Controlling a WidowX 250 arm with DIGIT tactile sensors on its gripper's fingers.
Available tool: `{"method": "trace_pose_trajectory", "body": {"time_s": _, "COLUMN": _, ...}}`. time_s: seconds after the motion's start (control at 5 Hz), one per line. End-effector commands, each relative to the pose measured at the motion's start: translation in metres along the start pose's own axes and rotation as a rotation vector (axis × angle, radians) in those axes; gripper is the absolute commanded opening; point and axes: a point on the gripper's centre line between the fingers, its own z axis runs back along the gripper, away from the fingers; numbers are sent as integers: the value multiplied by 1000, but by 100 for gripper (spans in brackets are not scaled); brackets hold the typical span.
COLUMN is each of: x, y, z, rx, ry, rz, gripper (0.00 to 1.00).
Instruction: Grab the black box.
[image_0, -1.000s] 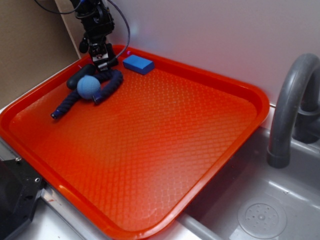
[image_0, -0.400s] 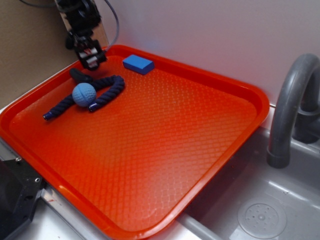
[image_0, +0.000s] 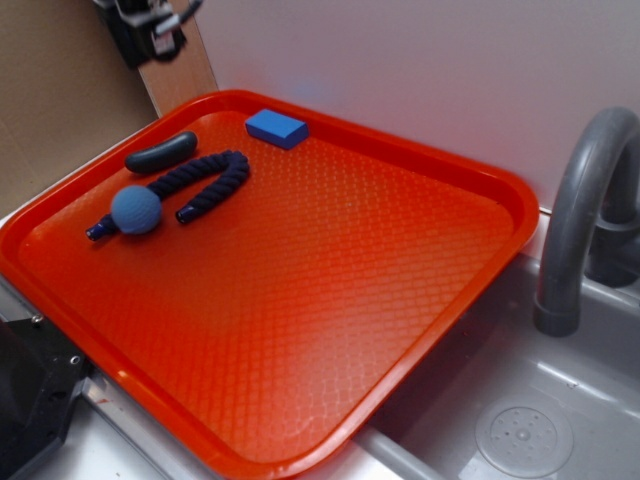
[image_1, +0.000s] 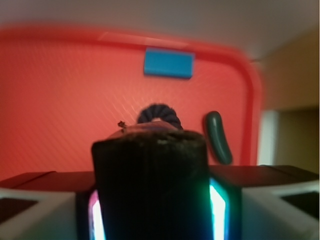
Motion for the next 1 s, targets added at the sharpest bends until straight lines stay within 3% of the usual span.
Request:
{"method": "trace_pose_trajectory", "body": {"time_s": 0.0, "x": 0, "y": -27, "z": 34, "rx": -4, "ry": -42, "rz": 169, "gripper": 0}}
{"method": "trace_pose_trajectory", "body": {"time_s": 0.4, "x": -1, "y": -27, "z": 21, "rx": -31, "ry": 1, "rz": 142, "gripper": 0}}
{"method": "trace_pose_trajectory", "body": {"time_s": 0.6, "x": 0, "y": -24, "z": 15, "rx": -85, "ry": -6, "rz": 154, "gripper": 0}}
{"method": "trace_pose_trajectory", "body": {"time_s": 0.8, "x": 8, "y": -21, "z": 6, "rx": -83, "ry": -10, "rz": 162, "gripper": 0}}
